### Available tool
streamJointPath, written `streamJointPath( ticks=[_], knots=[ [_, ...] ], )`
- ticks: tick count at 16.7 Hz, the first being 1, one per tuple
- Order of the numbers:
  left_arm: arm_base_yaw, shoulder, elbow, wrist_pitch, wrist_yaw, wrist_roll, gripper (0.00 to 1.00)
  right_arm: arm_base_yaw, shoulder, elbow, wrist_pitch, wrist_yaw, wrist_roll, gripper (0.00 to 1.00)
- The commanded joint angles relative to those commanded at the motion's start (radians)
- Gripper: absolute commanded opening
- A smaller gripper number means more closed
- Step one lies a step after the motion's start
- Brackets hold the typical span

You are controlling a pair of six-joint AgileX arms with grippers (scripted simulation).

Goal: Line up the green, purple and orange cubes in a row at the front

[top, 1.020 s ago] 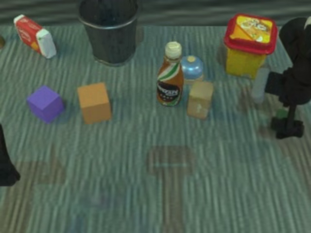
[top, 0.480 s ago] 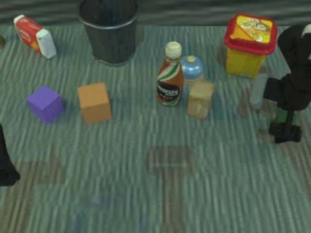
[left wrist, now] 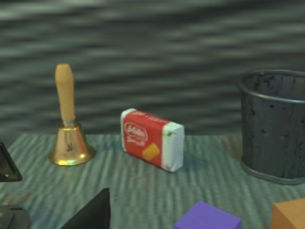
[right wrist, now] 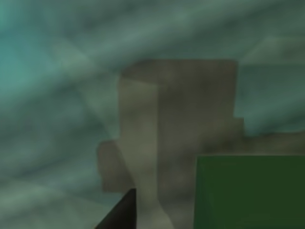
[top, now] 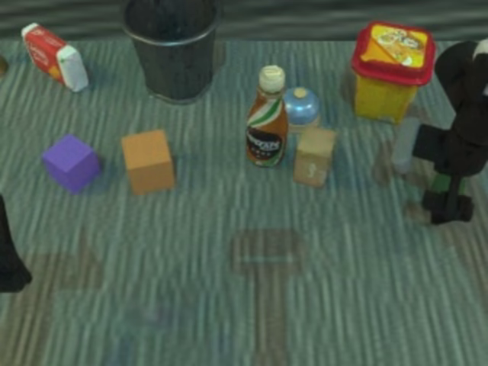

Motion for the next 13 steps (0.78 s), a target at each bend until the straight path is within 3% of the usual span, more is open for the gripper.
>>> streamJointPath(
  ticks=[3, 4, 13],
  knots=[
    [0.000, 0.000, 0.000, 0.000, 0.000, 0.000, 1.00, 0.000, 0.000, 0.000, 0.000, 0.000, 0.000, 0.02],
    [0.000, 0.000, 0.000, 0.000, 0.000, 0.000, 1.00, 0.000, 0.000, 0.000, 0.000, 0.000, 0.000, 0.00],
    [0.000, 0.000, 0.000, 0.000, 0.000, 0.000, 1.00, 0.000, -0.042, 0.003, -0.040, -0.008, 0.019, 0.00]
  ],
)
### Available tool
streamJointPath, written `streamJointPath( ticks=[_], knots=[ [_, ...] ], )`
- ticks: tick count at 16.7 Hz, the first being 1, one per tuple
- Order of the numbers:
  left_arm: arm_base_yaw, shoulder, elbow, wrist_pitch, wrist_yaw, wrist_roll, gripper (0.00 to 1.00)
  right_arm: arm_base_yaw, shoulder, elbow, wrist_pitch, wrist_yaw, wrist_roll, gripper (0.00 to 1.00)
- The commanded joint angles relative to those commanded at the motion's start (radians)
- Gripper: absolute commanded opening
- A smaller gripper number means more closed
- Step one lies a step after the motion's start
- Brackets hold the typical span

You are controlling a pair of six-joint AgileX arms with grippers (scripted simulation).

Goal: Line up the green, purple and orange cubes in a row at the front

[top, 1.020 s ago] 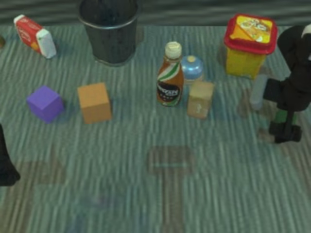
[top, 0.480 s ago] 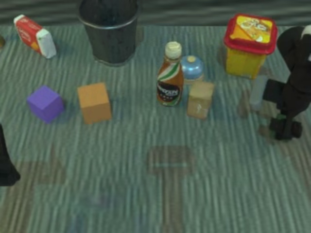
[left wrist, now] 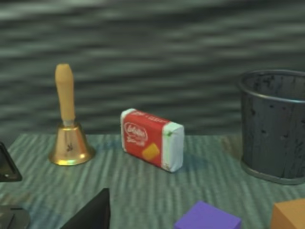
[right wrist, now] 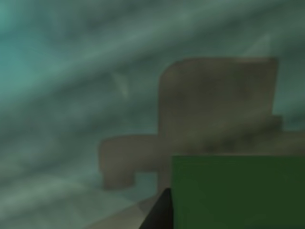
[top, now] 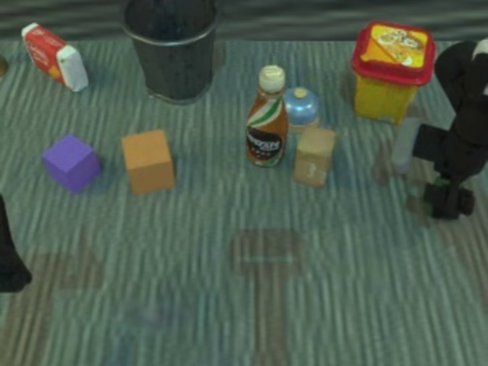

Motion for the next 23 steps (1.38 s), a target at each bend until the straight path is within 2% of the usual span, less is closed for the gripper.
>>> streamJointPath(
  ticks=[8, 14, 18, 23],
  knots=[
    [0.000, 0.000, 0.000, 0.000, 0.000, 0.000, 1.00, 0.009, -0.093, 0.122, -0.219, -0.001, -0.003, 0.00],
    [0.000, 0.000, 0.000, 0.000, 0.000, 0.000, 1.00, 0.020, -0.104, 0.117, -0.224, -0.001, 0.005, 0.00],
    [0.000, 0.000, 0.000, 0.000, 0.000, 0.000, 1.00, 0.168, -0.185, 0.021, -0.210, -0.002, 0.064, 0.00],
    [0.000, 0.000, 0.000, 0.000, 0.000, 0.000, 1.00, 0.487, -0.341, -0.173, -0.185, -0.006, 0.171, 0.00]
  ],
)
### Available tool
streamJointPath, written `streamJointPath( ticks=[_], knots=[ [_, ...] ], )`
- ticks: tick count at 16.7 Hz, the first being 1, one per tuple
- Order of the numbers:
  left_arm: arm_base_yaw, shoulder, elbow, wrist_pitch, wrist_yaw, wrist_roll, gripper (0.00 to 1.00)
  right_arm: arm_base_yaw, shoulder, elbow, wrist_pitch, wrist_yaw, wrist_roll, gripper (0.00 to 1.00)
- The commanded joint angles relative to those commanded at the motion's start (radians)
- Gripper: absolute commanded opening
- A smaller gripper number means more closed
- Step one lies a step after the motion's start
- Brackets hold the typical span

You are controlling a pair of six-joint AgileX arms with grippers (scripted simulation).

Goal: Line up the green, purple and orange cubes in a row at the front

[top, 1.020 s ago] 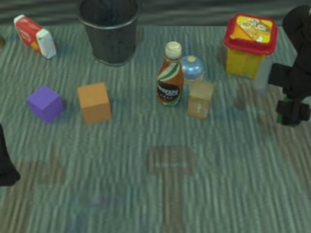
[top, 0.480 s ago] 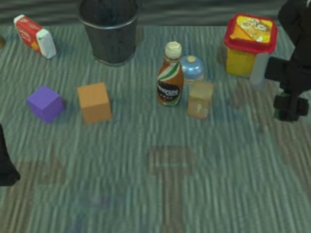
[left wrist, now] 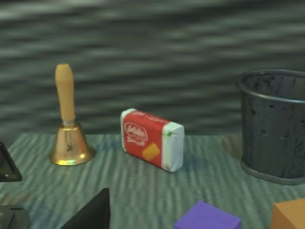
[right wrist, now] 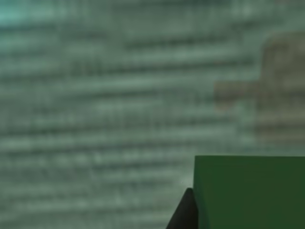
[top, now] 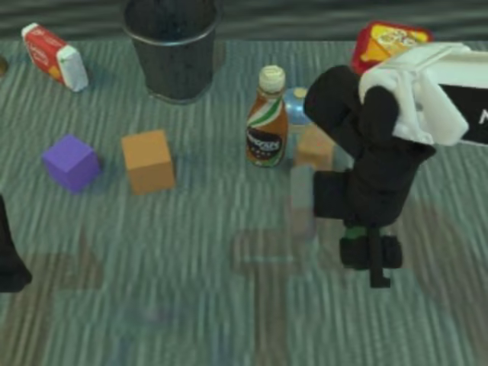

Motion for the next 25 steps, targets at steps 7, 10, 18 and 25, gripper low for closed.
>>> streamJointPath(
  ticks=[7, 10, 18, 25],
  knots=[
    [0.000, 0.000, 0.000, 0.000, 0.000, 0.000, 1.00, 0.155, -0.107, -0.116, 0.025, 0.001, 0.068, 0.00],
    [0.000, 0.000, 0.000, 0.000, 0.000, 0.000, 1.00, 0.151, -0.102, -0.115, 0.025, 0.000, 0.069, 0.00],
    [0.000, 0.000, 0.000, 0.000, 0.000, 0.000, 1.00, 0.155, -0.002, -0.258, 0.276, 0.001, 0.071, 0.00],
    [0.000, 0.000, 0.000, 0.000, 0.000, 0.000, 1.00, 0.156, 0.009, -0.271, 0.296, 0.001, 0.070, 0.15]
  ],
)
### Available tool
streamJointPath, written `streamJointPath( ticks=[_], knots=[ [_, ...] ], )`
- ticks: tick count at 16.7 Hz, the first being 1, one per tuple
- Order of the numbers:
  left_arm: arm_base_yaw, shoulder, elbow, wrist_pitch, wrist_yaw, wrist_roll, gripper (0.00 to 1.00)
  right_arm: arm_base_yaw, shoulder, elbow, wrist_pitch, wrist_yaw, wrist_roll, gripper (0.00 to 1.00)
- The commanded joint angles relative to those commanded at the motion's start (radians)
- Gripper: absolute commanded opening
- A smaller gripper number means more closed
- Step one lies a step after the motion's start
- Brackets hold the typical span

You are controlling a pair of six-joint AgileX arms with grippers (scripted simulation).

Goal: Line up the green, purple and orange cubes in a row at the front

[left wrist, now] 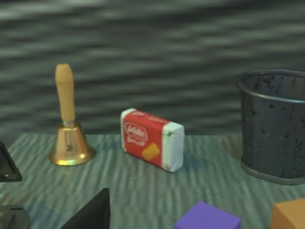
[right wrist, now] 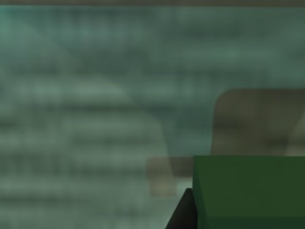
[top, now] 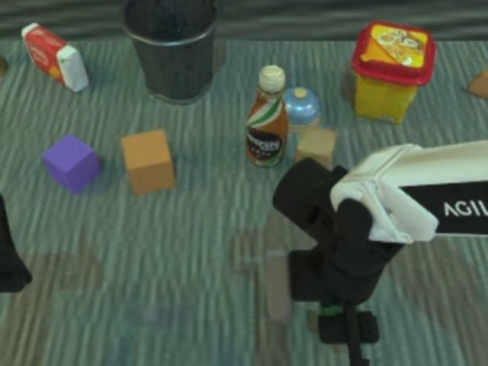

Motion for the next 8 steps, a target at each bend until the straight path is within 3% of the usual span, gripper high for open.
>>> streamJointPath(
  ticks=[8],
  knots=[
    [0.000, 0.000, 0.000, 0.000, 0.000, 0.000, 1.00, 0.000, 0.000, 0.000, 0.000, 0.000, 0.000, 0.75]
  ],
)
